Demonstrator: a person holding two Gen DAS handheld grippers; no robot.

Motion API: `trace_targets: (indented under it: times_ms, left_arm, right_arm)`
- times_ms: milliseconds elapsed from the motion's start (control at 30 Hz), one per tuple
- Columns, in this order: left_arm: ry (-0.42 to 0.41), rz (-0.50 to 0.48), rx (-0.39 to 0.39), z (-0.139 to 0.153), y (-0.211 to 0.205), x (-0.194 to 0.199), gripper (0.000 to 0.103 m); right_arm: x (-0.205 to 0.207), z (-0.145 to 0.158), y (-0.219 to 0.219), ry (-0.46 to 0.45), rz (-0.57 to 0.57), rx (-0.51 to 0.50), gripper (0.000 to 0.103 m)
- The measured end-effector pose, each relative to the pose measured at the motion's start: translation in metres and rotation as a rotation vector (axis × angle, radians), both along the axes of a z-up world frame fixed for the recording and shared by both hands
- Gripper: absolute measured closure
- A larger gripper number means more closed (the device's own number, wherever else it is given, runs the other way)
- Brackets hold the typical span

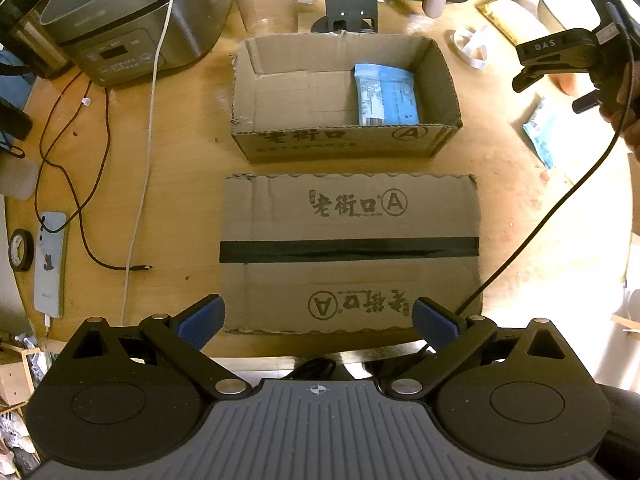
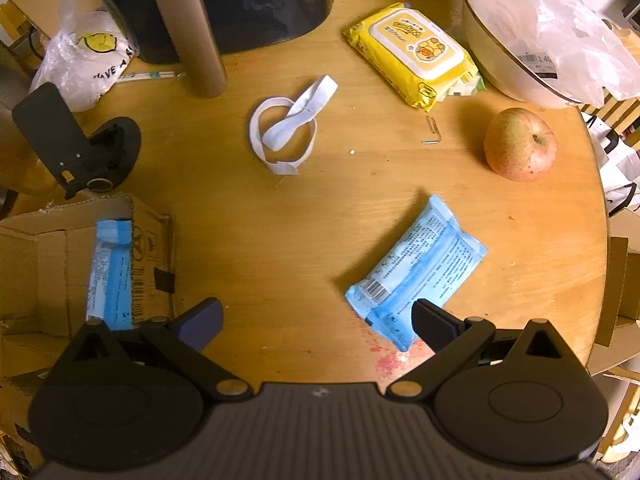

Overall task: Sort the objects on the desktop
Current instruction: 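Lower the open right gripper over the second blue wipe pack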

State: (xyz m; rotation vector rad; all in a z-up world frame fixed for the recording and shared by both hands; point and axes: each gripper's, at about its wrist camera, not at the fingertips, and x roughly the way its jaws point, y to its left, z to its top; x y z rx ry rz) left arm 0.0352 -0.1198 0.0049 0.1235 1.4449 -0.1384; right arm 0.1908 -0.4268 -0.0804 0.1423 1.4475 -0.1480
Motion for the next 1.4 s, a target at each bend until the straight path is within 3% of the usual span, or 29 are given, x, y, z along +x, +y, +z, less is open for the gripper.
trace_targets:
  times_ms: [1400]
  left_arm:
    - [0.011,-0.029,0.006,-0.002,-0.011,0.0,0.0]
  right_arm:
    - [-0.008,-0.012,-0.045,0.021,-0.078,-0.021,0.0]
